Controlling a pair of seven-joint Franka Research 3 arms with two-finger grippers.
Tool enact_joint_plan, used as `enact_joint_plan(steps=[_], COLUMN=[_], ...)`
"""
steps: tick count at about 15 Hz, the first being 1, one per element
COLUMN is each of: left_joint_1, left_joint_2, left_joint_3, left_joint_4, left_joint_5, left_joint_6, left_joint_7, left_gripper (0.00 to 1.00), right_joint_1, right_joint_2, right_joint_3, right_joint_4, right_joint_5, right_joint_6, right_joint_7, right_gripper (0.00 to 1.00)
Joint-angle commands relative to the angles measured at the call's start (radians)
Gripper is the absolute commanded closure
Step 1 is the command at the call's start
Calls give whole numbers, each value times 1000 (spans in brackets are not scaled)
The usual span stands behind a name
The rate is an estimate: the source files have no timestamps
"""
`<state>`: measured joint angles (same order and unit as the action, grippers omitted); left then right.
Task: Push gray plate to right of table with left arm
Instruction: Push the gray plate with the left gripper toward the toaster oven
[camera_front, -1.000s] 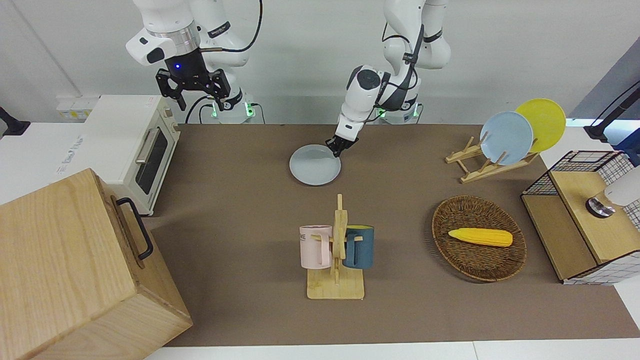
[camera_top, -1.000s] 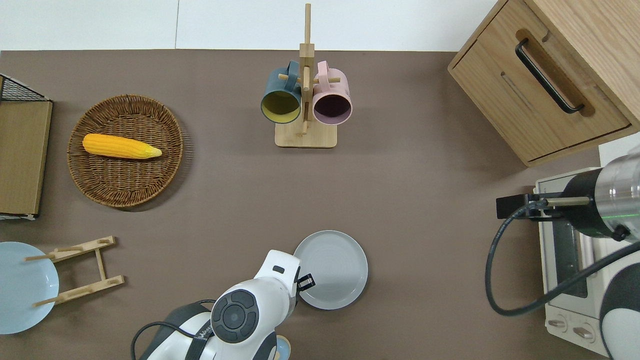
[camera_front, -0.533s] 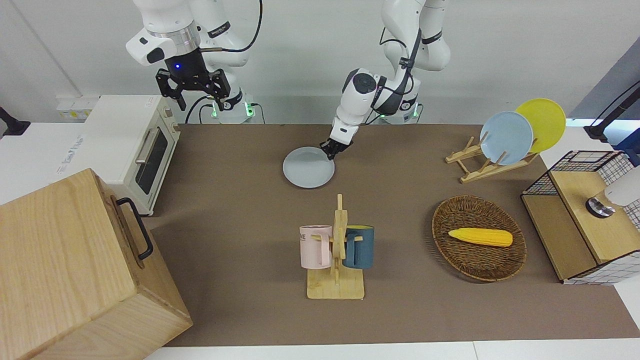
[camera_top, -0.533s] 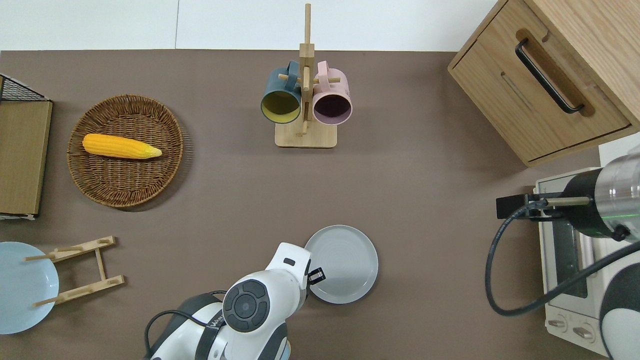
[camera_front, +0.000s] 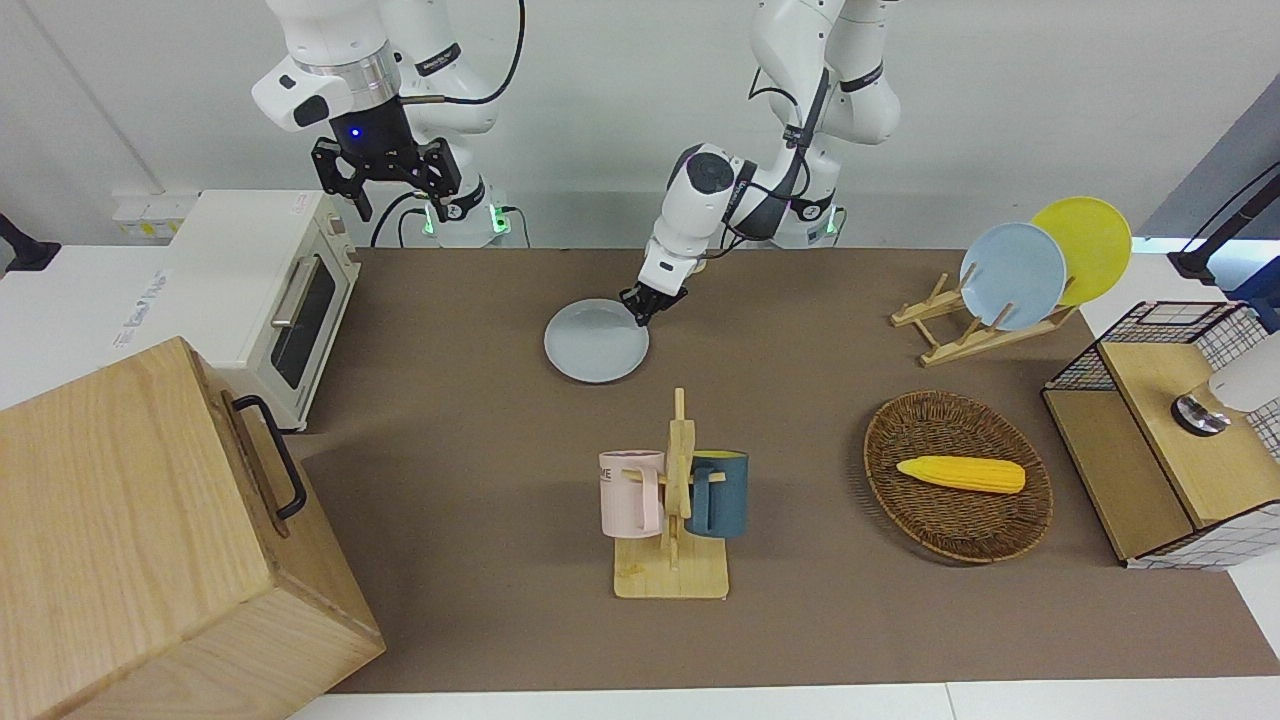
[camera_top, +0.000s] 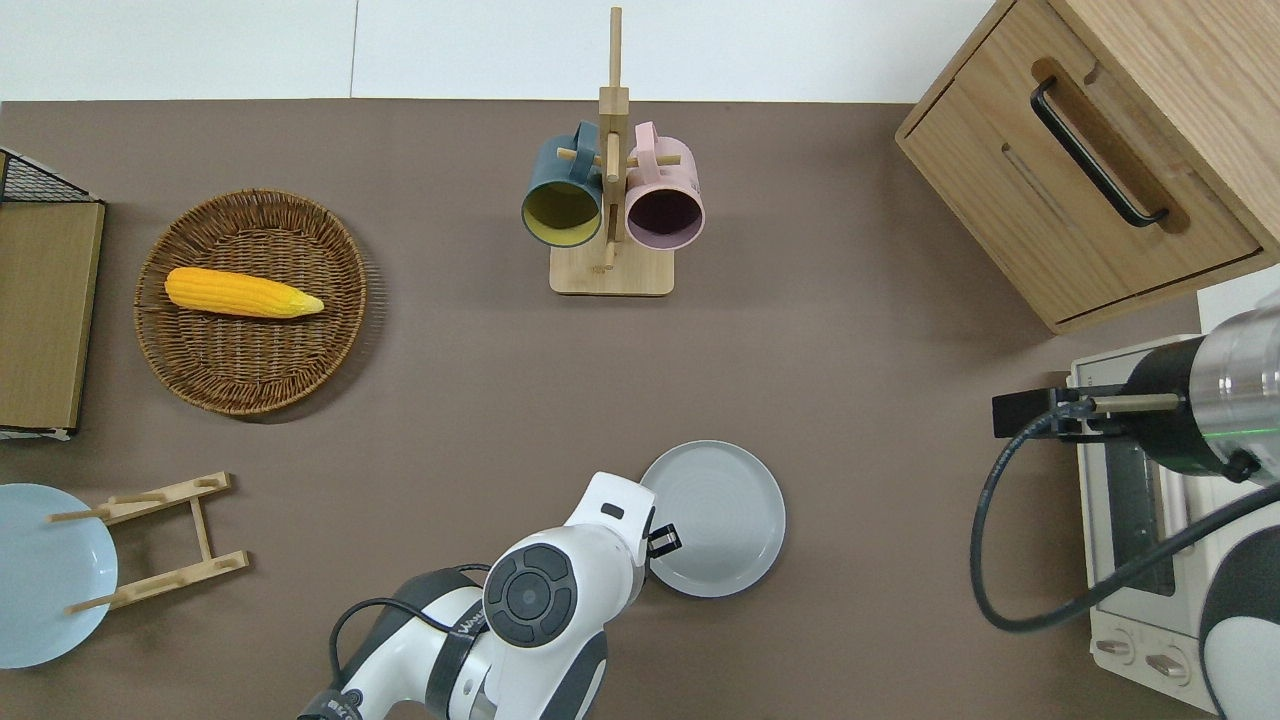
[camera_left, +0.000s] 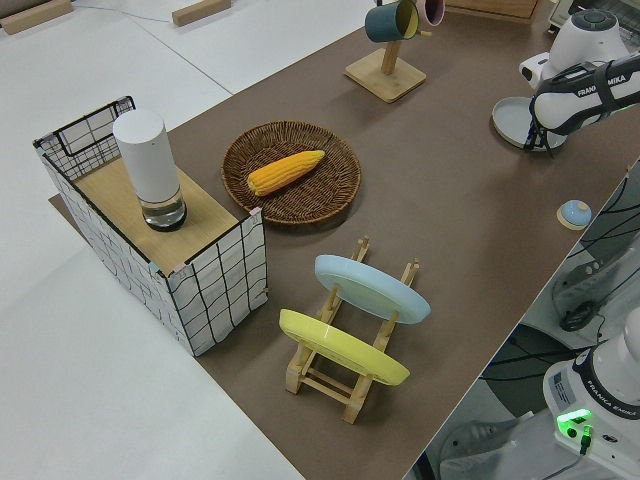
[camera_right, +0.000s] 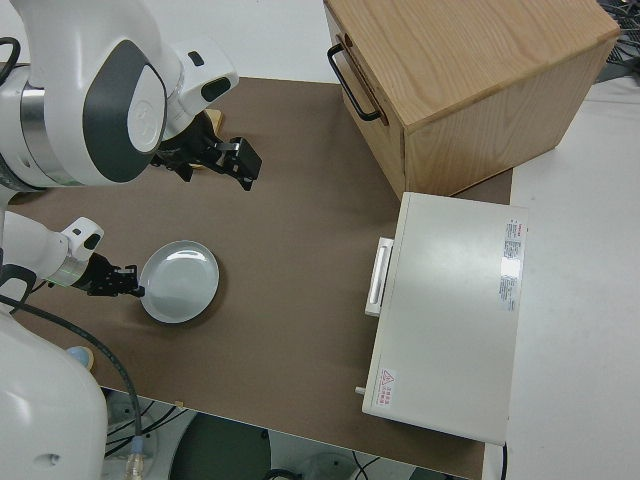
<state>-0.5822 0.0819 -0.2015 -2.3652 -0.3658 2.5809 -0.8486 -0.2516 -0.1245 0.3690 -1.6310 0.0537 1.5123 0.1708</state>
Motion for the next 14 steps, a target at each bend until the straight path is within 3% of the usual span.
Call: enact_joint_plan(steps=[1,5,9,14], left_joint_1=[-54,-96,-108,-108], left_joint_2=[108,183,208,211], left_joint_3=[22,20,19,14], left_joint_4=[53,96,147,167], left_joint_5=[-13,-15,-70,-67], left_joint_6=[50,139,142,142], left_joint_7=[-12,-15,-17,-15], left_gripper=[1000,1000,1000,1000], right_joint_1=[-25,-25,-25,-25], right_joint_2=[-27,-27,-27,-27], right_joint_3=[15,15,15,15], right_joint_4=[-27,-27,-27,-27], right_joint_5=[21,21,21,21], right_joint_6=[0,0,0,0], right_joint_7=[10,10,10,10], right_gripper=[5,5,5,5])
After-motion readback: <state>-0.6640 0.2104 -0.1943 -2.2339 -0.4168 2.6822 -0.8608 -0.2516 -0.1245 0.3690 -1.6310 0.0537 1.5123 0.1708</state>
